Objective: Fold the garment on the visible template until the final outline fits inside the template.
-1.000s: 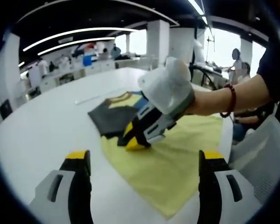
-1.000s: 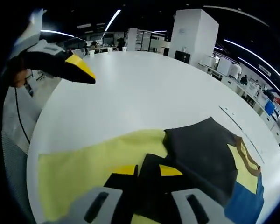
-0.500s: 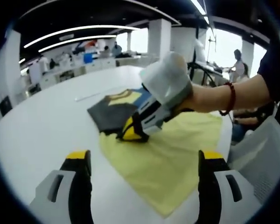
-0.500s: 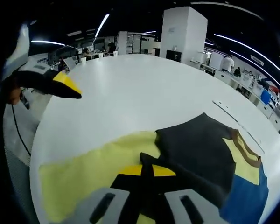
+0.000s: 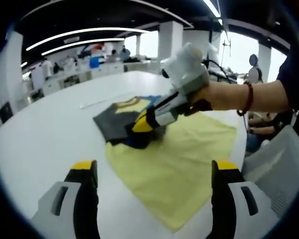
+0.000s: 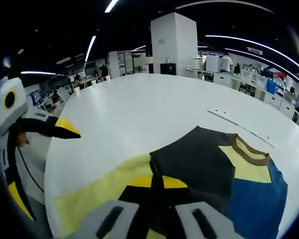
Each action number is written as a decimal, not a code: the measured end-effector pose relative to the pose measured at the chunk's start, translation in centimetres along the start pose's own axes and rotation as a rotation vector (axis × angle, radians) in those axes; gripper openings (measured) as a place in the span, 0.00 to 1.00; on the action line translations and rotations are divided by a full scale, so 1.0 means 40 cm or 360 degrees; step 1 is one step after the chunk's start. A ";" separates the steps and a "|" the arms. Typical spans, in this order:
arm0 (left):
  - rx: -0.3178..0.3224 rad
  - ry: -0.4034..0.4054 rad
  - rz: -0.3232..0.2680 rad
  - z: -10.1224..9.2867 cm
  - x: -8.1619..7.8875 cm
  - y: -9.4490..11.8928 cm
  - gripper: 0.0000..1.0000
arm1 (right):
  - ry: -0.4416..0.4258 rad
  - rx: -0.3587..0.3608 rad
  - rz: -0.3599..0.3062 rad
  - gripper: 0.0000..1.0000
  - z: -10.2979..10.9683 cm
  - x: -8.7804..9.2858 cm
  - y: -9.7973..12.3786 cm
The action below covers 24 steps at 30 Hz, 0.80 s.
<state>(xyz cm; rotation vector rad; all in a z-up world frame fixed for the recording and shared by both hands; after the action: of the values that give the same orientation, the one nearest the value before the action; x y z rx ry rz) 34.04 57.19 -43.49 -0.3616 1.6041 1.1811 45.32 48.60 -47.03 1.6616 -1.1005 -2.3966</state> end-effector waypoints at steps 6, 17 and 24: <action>-0.0010 -0.0006 -0.0002 0.001 -0.004 0.002 0.91 | -0.0066 0.0148 -0.0052 0.00 -0.053 -0.010 0.063; 0.0006 -0.0017 -0.0048 -0.013 -0.023 0.005 0.93 | -0.0271 0.0412 -0.0184 0.00 -0.158 0.019 0.183; 0.0008 -0.0021 -0.0042 -0.016 -0.024 0.001 0.93 | -0.0329 0.0498 -0.0224 0.00 -0.198 0.032 0.231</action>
<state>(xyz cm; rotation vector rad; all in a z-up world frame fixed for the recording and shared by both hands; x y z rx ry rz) 34.01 56.37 -42.68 -0.3699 1.5863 1.1573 48.02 36.99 -44.39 1.6503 -1.5074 -2.6471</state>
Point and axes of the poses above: the point that each gripper's makers call its tool centre point, and the gripper's own axes: y roughly backward along the fingers, z roughly to its left, x roughly out of its underside, the point moved 3 cm from there along y, roughly backward along the fingers, and after that the axes turned 11 degrees about -x, right-handed, at the moved point
